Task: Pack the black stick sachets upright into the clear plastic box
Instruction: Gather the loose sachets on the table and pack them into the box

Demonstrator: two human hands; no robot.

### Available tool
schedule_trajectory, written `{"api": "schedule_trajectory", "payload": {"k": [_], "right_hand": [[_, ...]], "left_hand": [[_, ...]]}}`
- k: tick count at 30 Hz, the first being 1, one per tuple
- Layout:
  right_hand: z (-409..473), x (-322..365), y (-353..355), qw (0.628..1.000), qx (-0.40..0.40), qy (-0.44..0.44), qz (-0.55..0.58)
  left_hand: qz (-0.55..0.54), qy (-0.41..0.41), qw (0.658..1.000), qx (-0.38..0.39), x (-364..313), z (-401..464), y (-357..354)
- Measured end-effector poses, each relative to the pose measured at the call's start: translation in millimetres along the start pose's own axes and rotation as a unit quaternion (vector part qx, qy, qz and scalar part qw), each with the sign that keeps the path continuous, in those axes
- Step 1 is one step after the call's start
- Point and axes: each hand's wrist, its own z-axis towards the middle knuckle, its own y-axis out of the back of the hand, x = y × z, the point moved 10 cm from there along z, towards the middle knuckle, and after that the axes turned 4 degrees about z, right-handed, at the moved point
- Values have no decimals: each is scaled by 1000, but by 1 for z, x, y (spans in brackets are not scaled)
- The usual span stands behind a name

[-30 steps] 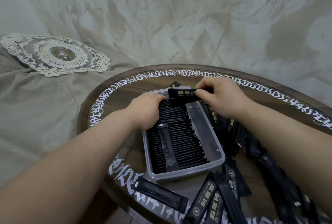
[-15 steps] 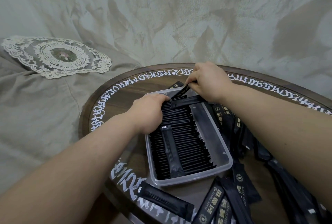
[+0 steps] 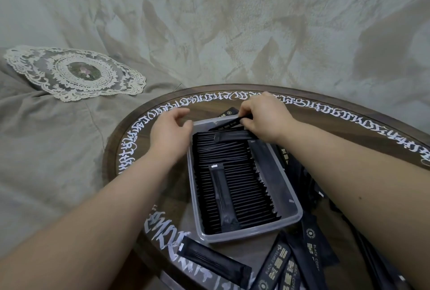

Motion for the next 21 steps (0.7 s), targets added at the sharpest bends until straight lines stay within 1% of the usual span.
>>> {"api": "schedule_trajectory", "payload": {"k": [2, 3, 4, 8, 11, 15, 19, 21], "right_hand": [[2, -1, 2, 1000, -13, -6, 6], [3, 0, 2, 1000, -17, -7, 18], [4, 3, 0, 1000, -16, -3, 26], [9, 27, -17, 999, 16, 37, -9], [8, 22, -16, 999, 24, 31, -20], [1, 7, -2, 1000, -10, 9, 19], [5, 8, 1, 999, -27, 11, -22], [8, 14, -8, 999, -9, 25, -44]], "left_hand": [[-108, 72, 990, 52, 13, -2, -14], [-145, 88, 984, 63, 14, -3, -18], [-158, 91, 981, 66, 12, -3, -20], [-165, 95, 979, 67, 9, -2, -26], [-163, 103, 978, 77, 9, -1, -29], [-156, 122, 975, 104, 10, 4, -34], [-155, 145, 970, 121, 10, 3, -39], [-158, 152, 968, 125, 11, 2, -41]]}}
